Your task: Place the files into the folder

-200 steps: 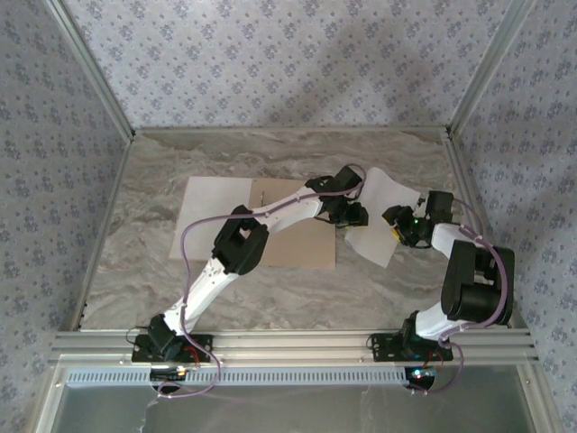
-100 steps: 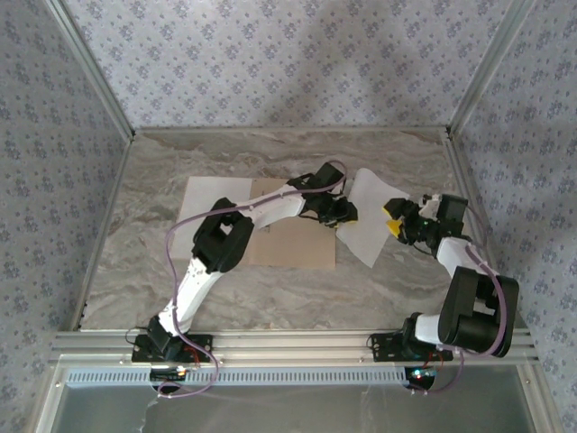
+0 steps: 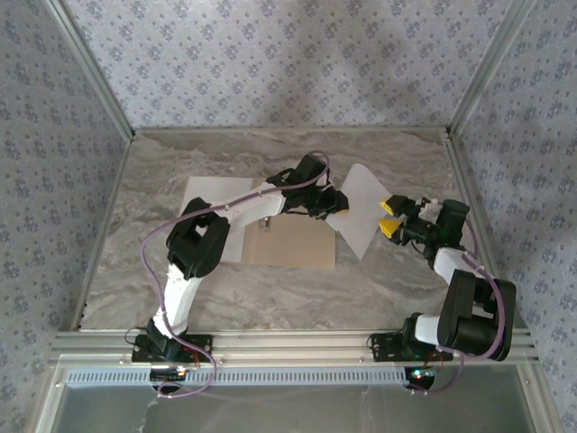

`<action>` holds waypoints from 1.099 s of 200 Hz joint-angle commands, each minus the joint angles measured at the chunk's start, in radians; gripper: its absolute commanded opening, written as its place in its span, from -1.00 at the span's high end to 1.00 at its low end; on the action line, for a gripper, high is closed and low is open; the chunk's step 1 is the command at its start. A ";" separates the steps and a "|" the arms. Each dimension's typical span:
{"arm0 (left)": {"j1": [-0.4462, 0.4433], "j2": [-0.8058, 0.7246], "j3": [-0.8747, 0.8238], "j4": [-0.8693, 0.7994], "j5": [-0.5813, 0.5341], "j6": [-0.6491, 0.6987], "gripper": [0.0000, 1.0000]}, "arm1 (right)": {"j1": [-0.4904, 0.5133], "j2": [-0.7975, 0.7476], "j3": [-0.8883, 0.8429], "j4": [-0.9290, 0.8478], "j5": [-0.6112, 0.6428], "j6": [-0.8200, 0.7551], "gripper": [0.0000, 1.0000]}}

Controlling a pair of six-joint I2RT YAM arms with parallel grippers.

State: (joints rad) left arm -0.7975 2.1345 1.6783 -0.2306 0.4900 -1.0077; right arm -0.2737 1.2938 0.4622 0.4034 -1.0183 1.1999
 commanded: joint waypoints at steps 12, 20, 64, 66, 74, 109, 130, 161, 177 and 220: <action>0.016 -0.080 -0.031 0.034 0.024 -0.012 0.43 | -0.006 -0.022 -0.017 0.132 -0.048 0.135 -0.46; 0.018 -0.088 -0.041 0.036 0.024 -0.014 0.43 | -0.005 -0.027 -0.017 0.147 -0.050 0.153 -0.46; 0.030 -0.127 -0.072 0.043 0.027 -0.017 0.46 | -0.006 -0.080 -0.012 0.174 -0.049 0.199 -0.48; 0.029 -0.128 -0.073 0.043 0.027 -0.017 0.46 | -0.005 -0.082 -0.011 0.172 -0.048 0.200 -0.48; 0.032 -0.139 -0.080 0.046 0.026 -0.019 0.46 | -0.005 -0.096 -0.010 0.161 -0.044 0.195 -0.49; 0.035 -0.214 -0.125 0.068 0.012 -0.029 0.46 | 0.003 -0.144 -0.017 0.140 -0.029 0.185 -0.53; 0.039 -0.277 -0.159 0.081 -0.007 -0.040 0.47 | 0.033 -0.163 -0.038 0.145 -0.008 0.188 -0.55; 0.039 -0.365 -0.201 0.106 -0.031 -0.048 0.49 | 0.121 -0.157 -0.109 0.297 0.062 0.270 -0.58; 0.039 -0.409 -0.217 0.104 -0.046 -0.048 0.49 | 0.171 -0.142 -0.144 0.397 0.112 0.327 -0.59; 0.037 -0.514 -0.269 0.137 -0.077 -0.077 0.50 | 0.302 -0.101 -0.170 0.573 0.230 0.368 -0.60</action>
State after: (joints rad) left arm -0.7647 1.6859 1.4353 -0.1417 0.4400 -1.0595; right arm -0.0299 1.1748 0.2985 0.8013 -0.8776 1.5227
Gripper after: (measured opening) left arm 0.253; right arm 0.798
